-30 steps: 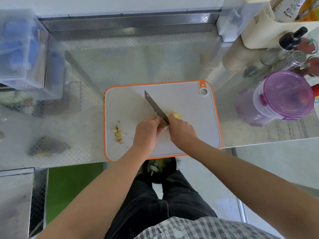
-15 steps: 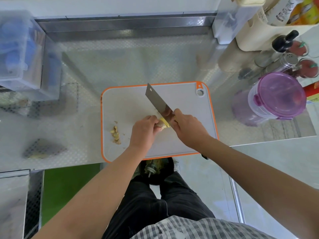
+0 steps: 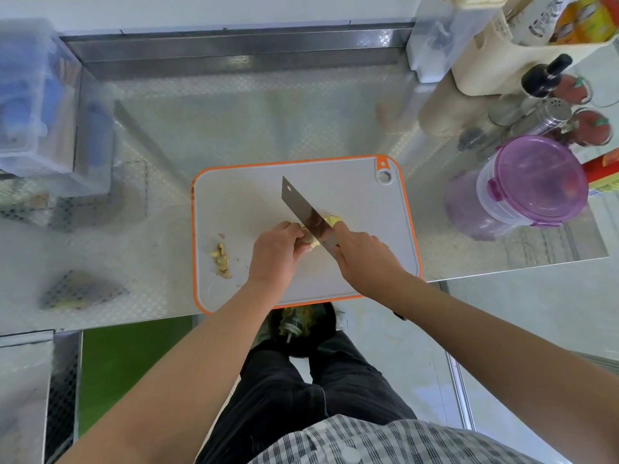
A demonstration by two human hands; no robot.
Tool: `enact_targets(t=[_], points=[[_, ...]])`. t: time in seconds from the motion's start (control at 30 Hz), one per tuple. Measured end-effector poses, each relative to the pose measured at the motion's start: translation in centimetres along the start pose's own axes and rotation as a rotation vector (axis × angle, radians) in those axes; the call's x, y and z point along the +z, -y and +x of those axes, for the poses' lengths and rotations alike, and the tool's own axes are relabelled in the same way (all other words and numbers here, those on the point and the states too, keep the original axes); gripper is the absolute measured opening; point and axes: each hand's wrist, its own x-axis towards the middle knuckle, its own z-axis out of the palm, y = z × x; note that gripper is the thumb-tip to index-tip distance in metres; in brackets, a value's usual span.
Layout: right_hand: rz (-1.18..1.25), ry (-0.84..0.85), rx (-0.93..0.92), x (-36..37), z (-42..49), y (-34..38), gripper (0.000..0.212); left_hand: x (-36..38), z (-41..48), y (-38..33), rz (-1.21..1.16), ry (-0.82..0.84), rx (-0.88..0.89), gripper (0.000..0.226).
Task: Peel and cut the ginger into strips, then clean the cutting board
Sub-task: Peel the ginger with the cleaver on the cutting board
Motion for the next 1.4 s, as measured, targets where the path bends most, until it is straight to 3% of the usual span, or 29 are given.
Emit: enact_targets(t=[0.2,0.97,1.1,1.4], points=[[-0.004,-0.008,0.004,0.5,0.0,0.0,0.032,-0.1,0.0,-0.2,-0.005,-0.002,-0.002,0.019],[0.01,0.078,0.054,2.4,1.2,0.3,0.02,-0.3,-0.1,-0.2,-0.024,0.024,0.074,0.013],[0.132,0.064,0.074,2.9,1.8,-0.5,0.016,-0.3,0.1,0.0,-0.034,0.015,0.065,0.013],[0.162,-0.052,-0.022,-0.7,1.3,0.0,0.011,-0.2,0.0,0.1,0.0,0.001,0.034,0.017]])
